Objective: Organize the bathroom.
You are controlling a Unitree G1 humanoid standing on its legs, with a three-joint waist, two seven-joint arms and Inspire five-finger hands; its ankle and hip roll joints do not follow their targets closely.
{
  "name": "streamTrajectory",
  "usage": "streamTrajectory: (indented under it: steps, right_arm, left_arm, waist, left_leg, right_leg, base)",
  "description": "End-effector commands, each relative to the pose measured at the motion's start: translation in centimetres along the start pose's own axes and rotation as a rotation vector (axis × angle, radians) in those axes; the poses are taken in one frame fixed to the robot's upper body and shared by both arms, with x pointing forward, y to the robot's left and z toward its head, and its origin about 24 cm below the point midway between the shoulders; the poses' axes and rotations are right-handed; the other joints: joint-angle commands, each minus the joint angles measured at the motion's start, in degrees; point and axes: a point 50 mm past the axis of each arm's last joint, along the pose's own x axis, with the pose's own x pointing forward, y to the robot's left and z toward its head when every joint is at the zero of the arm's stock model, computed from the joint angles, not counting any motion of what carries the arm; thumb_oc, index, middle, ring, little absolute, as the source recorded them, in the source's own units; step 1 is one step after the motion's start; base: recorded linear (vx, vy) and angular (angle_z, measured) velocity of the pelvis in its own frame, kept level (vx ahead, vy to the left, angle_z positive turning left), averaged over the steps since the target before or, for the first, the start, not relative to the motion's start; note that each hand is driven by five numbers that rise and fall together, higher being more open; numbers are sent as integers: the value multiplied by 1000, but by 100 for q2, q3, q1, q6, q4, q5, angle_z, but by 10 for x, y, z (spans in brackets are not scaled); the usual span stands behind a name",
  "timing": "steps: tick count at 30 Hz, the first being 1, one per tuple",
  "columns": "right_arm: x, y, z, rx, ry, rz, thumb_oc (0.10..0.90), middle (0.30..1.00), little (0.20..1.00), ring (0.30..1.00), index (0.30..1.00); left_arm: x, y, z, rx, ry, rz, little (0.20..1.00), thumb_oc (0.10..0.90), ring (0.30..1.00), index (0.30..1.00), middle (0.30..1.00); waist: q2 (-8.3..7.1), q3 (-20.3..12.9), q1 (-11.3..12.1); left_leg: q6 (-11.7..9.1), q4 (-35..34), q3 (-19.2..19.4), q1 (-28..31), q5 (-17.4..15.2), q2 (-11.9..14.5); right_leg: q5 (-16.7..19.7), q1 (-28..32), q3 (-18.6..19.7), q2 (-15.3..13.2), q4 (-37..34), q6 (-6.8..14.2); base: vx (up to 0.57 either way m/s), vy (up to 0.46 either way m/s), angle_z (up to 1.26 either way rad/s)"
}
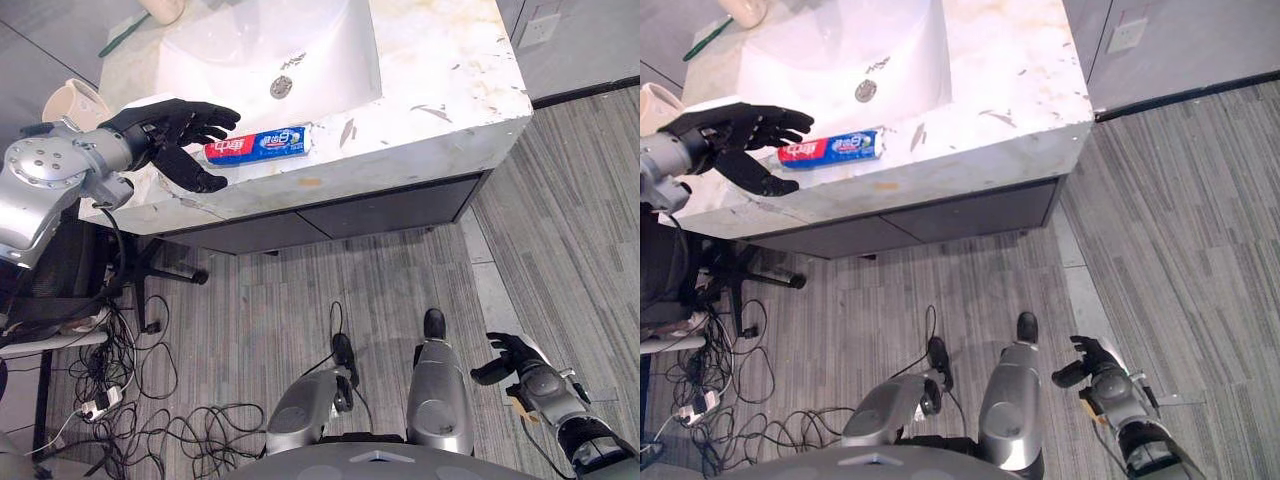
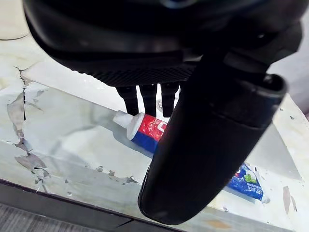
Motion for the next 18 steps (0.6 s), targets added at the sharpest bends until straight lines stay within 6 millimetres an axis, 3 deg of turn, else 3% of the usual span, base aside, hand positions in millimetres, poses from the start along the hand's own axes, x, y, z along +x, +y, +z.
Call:
streamTrajectory:
  steps: [1,6,7,9,18]
  right_arm:
    - [-6,-22,-17,9,28,-69,800,900,900,900,900]
    - [-5,-25,-10,32,10,-80,800,900,900,900,900]
    - [-5,-26,-8,37,5,-82,800,900,900,900,900]
    - [-4,-27,-3,52,-9,-85,800,900,900,900,900]
    - [-2,-27,11,84,-45,-91,800,900,900,900,900]
  left_arm:
    - [-27,43,22,34,-93,218,900,800,900,900,900]
    - [-29,45,22,41,-77,225,900,800,900,900,900]
    - [-28,45,22,45,-67,227,808,739,808,808,808]
    - [-28,45,20,54,-48,230,300,400,300,300,300]
    - [-29,48,16,53,-34,269,300,400,300,300,300]
  waist:
    - [-72,-386,-8]
    - [-59,-295,1]
    - [-57,-273,-1]
    - [-58,-219,7]
    - [-75,-44,11]
  left_leg:
    - [-286,465,77,-440,613,825]
    - [-297,496,64,-566,660,838]
    - [-297,497,66,-591,660,841]
    - [-298,501,65,-656,671,845]
    - [-302,498,88,-886,708,878]
  right_leg:
    - [-227,-67,465,-421,-15,526]
    - [-222,-201,484,-423,44,507]
    - [-221,-231,488,-422,50,502]
    - [-209,-300,498,-414,63,490]
    - [-163,-550,543,-360,78,458]
  base:
    - [0,0,0]
    - [-31,-4,0]
    - [-48,-15,0]
    - [-64,-29,0]
    - [-54,-25,-2]
